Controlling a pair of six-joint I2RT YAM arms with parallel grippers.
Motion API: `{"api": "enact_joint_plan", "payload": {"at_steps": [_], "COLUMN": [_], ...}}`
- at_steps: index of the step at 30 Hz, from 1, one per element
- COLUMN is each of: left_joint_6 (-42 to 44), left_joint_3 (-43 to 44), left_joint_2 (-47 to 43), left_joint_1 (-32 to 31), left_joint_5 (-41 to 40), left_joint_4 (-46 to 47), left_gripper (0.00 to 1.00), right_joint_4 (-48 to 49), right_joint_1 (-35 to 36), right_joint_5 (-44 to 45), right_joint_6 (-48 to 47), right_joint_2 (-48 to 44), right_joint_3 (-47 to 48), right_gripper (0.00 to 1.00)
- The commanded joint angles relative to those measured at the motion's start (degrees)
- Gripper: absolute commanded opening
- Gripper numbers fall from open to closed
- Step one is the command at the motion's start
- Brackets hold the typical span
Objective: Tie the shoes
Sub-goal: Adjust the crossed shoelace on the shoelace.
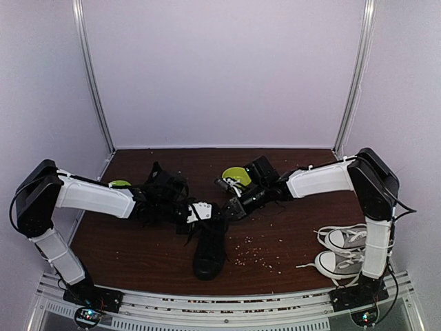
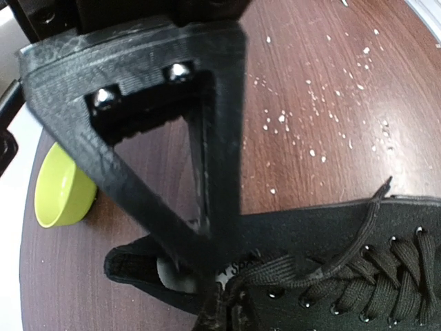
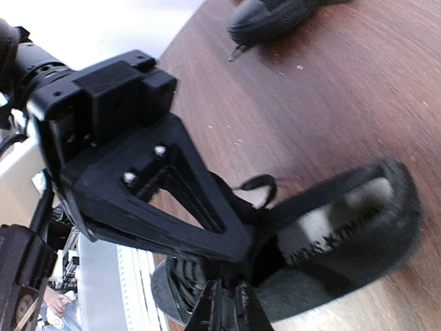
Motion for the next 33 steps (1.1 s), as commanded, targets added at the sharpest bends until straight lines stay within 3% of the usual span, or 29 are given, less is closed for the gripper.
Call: {"api": "enact_joint_plan", "payload": {"at_steps": [1, 8, 17, 33], "left_joint_6": [-4.02, -7.06, -9.27, -9.91], "left_joint_3": [-0.23, -1.76, -3.19, -4.12], "left_joint_2": [-0.65, -2.16, -1.57, -2.65], "left_joint_1": [-0.31, -0.31, -0.31, -0.31], "left_joint_5": [0.39, 1.06, 1.89, 0.88], "left_joint_4": [3.89, 5.86, 7.27, 8.2], "left_gripper": [0.0, 0.0, 0.0, 0.0], "right_joint_4": [7.55, 13.63, 20.03, 19.2], "right_joint_1": [0.21, 0.42, 0.88, 2.91], "right_joint_5": [-3.61, -2.69, -1.52, -1.21], "right_joint_6": [3.64, 6.66, 10.31, 10.64], "right_joint_2": [-0.4, -2.18, -1.73, -0.7], "right_joint_3": [-1.12, -6.13, -7.84, -8.05], "right_gripper": [0.11, 0.25, 0.25, 0.24]}}
